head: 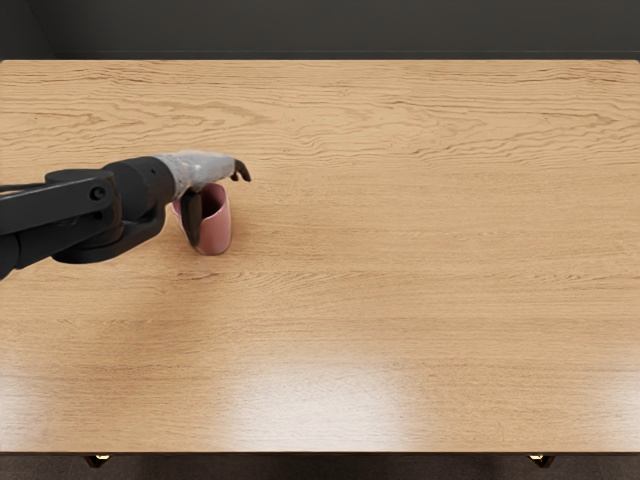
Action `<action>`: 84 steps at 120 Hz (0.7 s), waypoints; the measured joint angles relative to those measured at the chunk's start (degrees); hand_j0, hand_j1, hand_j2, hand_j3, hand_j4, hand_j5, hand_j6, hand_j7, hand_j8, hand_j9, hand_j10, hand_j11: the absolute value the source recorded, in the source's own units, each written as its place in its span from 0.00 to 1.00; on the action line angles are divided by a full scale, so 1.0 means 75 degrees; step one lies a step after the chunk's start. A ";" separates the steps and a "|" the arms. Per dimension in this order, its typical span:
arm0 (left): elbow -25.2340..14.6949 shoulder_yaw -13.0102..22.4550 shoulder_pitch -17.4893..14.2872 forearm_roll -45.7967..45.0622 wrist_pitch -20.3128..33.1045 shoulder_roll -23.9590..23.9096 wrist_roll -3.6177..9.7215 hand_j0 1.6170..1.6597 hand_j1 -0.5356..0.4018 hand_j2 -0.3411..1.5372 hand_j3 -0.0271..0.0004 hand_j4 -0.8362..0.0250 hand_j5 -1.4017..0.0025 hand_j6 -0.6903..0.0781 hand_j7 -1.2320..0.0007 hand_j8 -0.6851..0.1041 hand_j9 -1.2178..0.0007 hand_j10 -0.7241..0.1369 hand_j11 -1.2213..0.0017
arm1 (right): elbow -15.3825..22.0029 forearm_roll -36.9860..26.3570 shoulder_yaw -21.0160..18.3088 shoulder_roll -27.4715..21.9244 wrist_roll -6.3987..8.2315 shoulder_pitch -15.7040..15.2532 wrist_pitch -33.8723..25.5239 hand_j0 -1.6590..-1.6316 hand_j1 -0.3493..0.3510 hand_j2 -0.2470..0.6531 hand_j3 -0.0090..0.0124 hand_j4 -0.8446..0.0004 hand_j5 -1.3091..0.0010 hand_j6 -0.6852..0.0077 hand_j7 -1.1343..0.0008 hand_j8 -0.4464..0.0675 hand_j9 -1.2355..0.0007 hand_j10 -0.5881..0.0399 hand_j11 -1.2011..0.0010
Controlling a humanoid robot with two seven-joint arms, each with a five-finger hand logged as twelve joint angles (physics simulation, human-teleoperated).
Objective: Pick up cup and place in cup with left hand
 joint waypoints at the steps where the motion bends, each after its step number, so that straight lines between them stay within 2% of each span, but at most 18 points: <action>1: 0.0005 0.0004 0.0006 0.0001 0.0001 0.0000 0.0000 0.96 0.64 0.21 0.99 0.69 0.78 0.59 0.75 0.56 0.75 0.56 0.75 | 0.0000 0.0000 0.0000 0.0000 0.0000 0.0000 0.0000 0.04 0.04 0.27 0.42 0.97 0.98 0.95 0.97 0.82 0.97 0.90 0.97; 20: 0.0066 0.0033 0.0026 0.0005 0.0016 0.0020 0.0000 0.96 0.61 0.21 0.99 0.66 0.75 0.55 0.72 0.53 0.72 0.53 0.72 | 0.0000 0.0002 0.0002 0.0000 0.0000 0.0007 -0.0002 0.04 0.04 0.27 0.42 0.97 0.98 0.95 0.97 0.82 0.97 0.90 0.97; 37: 0.0117 0.0034 0.0079 -0.0045 0.0017 0.0062 0.0002 0.96 0.44 0.25 0.99 0.60 0.70 0.48 0.66 0.47 0.65 0.47 0.65 | -0.0001 0.0002 0.0002 0.0000 0.0000 0.0008 -0.0002 0.04 0.04 0.27 0.42 0.97 0.98 0.95 0.97 0.82 0.97 0.90 0.97; 60: 0.0133 -0.0020 0.0040 -0.0172 -0.0024 0.0055 -0.0001 0.93 0.49 0.23 0.99 0.52 0.64 0.40 0.60 0.46 0.59 0.40 0.59 | -0.0001 0.0001 0.0007 0.0000 0.0000 0.0020 -0.0003 0.04 0.04 0.27 0.42 0.97 0.98 0.95 0.97 0.82 0.97 0.90 0.97; 84: 0.0100 -0.0040 -0.0036 -0.0372 -0.0051 0.0070 0.0000 0.92 0.51 0.22 0.99 0.49 0.61 0.41 0.56 0.46 0.56 0.37 0.56 | -0.0001 0.0004 0.0013 0.0000 0.0000 0.0023 -0.0002 0.04 0.04 0.27 0.42 0.97 0.98 0.95 0.97 0.82 0.97 0.90 0.97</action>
